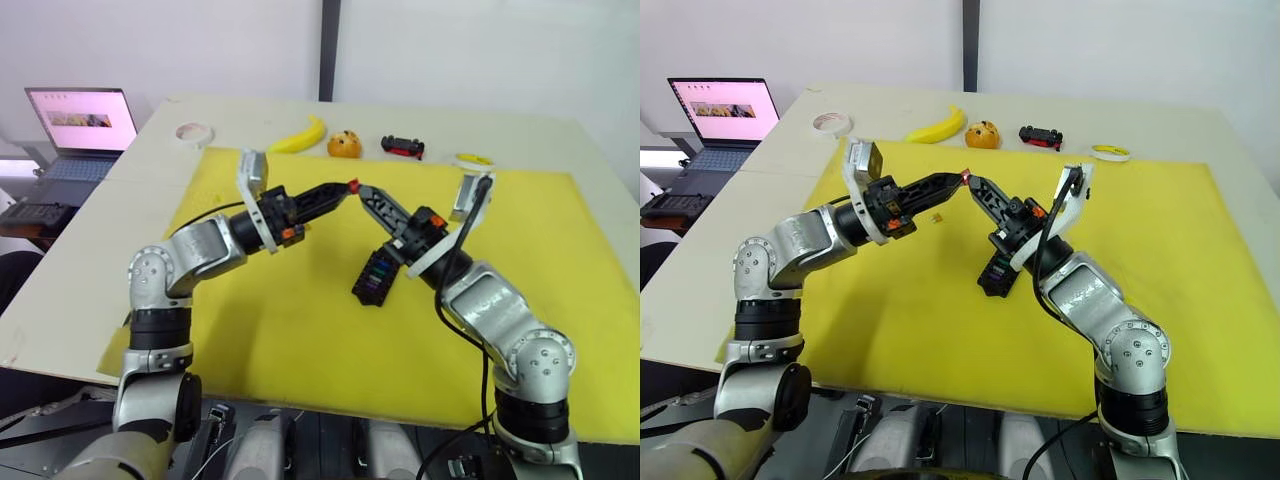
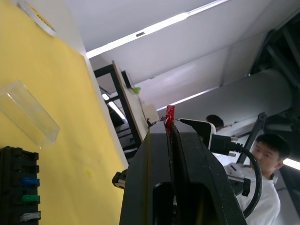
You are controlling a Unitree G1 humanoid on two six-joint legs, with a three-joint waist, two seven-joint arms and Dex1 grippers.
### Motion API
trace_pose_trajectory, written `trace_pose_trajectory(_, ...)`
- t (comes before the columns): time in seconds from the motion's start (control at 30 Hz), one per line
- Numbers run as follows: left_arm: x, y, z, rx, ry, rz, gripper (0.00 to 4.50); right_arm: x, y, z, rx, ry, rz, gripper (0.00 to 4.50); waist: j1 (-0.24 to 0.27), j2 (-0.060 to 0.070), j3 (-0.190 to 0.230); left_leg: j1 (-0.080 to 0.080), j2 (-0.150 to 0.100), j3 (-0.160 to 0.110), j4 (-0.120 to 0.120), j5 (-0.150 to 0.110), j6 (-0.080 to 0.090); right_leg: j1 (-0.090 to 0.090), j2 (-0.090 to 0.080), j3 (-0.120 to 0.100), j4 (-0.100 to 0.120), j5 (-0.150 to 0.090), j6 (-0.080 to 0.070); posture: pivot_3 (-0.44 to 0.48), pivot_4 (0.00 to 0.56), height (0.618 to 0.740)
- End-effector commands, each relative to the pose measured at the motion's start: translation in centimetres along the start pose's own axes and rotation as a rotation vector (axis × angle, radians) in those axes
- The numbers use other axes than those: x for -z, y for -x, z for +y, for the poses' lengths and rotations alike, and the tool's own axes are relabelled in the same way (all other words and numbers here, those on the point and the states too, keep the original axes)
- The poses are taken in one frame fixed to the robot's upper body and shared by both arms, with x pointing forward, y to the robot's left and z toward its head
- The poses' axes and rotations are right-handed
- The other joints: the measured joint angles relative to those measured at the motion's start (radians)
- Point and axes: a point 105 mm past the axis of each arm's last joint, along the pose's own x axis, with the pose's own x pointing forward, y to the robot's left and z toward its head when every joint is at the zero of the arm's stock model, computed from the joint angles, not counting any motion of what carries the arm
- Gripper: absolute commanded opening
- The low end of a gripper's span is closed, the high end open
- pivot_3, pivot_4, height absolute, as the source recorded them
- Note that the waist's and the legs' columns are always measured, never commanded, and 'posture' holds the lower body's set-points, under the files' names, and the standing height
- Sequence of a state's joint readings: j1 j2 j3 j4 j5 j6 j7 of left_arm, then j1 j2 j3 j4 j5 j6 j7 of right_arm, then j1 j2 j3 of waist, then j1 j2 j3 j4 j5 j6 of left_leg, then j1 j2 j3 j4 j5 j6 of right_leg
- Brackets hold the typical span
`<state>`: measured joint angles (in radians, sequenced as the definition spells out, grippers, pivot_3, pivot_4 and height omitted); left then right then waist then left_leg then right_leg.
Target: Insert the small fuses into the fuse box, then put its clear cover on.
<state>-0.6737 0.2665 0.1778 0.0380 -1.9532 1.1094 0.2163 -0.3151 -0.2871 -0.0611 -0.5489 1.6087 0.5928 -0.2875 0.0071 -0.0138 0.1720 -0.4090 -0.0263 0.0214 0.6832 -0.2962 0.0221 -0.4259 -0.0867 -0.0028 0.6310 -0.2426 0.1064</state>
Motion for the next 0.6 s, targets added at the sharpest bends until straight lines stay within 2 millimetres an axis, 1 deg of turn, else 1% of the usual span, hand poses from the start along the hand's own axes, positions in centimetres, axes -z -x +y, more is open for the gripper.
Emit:
trace_pose_trajectory(0.03,0.2,0.0,-1.0,0.037,-0.034,0.036,0.31,-0.3,0.3,1.9,-0.078,0.007,-0.015,0.00,0.000,0.000,0.000,0.000,0.000,0.000,0.000,0.000,0.000,0.000,0.000,0.000,0.000,0.000,0.000,0.000,0.150,0.740)
trace_pose_trajectory(0.13,0.0,0.6,-1.1,0.030,-0.063,0.064,1.39,-0.7,0.3,2.0,-0.083,0.007,-0.017,0.00,-0.001,0.000,0.000,0.000,0.000,0.000,0.000,0.000,0.000,0.000,0.000,0.000,0.000,0.000,0.000,0.000,0.150,0.740)
trace_pose_trajectory(0.2,-0.3,1.2,-1.2,0.019,-0.102,0.097,2.43,-1.0,0.5,2.1,-0.088,0.018,-0.013,0.00,-0.002,0.000,0.000,0.000,0.000,0.000,0.000,0.000,0.000,0.000,0.000,0.000,0.000,0.000,0.000,0.000,0.150,0.740)
trace_pose_trajectory(0.23,-0.4,1.6,-1.5,0.014,-0.149,0.132,2.86,-1.4,0.6,2.2,-0.087,0.036,-0.008,0.00,-0.003,0.000,0.000,0.000,0.000,0.000,0.000,0.000,0.000,0.000,0.001,0.000,0.000,0.000,0.000,0.000,0.150,0.740)
trace_pose_trajectory(0.27,-0.6,2.0,-1.6,0.011,-0.181,0.158,3.49,-1.6,0.8,2.2,-0.086,0.049,-0.005,0.00,-0.004,0.000,0.000,0.000,0.000,0.000,0.000,0.000,0.000,0.000,0.001,0.000,0.000,0.000,0.000,0.000,0.150,0.740)
trace_pose_trajectory(0.33,-0.7,2.5,-2.0,0.006,-0.264,0.217,4.47,-2.0,1.1,2.2,-0.081,0.105,0.021,0.00,-0.003,0.000,0.000,0.000,0.000,0.000,0.000,-0.001,0.001,0.000,0.002,0.000,0.000,0.000,-0.001,0.000,0.150,0.740)
trace_pose_trajectory(0.4,-0.4,2.7,-2.3,-0.014,-0.458,0.327,4.47,-2.4,1.9,2.1,-0.069,0.238,0.096,0.00,-0.002,0.001,0.001,0.000,0.000,0.001,0.000,-0.001,0.001,0.000,0.002,0.000,-0.001,0.000,-0.001,0.000,0.150,0.740)
trace_pose_trajectory(0.43,-0.2,2.8,-2.3,-0.012,-0.523,0.369,4.47,-2.5,2.1,2.1,-0.064,0.275,0.122,0.00,-0.001,0.001,0.001,0.000,0.000,0.001,0.000,-0.001,0.002,0.000,0.003,0.000,-0.001,-0.001,-0.002,0.000,0.150,0.740)
trace_pose_trajectory(0.53,0.2,2.6,-1.0,-0.017,-0.804,0.502,4.47,-3.0,2.9,1.4,-0.039,0.451,0.230,0.00,0.001,0.001,0.001,0.000,0.001,0.003,-0.001,-0.002,0.003,0.001,0.003,0.001,-0.003,-0.002,-0.004,0.000,0.150,0.740)
trace_pose_trajectory(0.6,0.1,2.5,-0.3,-0.003,-0.935,0.564,4.47,-3.3,3.2,0.9,-0.028,0.525,0.280,0.00,0.003,0.001,0.001,0.001,0.001,0.004,-0.001,-0.002,0.003,0.001,0.003,0.001,-0.004,-0.005,-0.008,0.000,0.150,0.740)
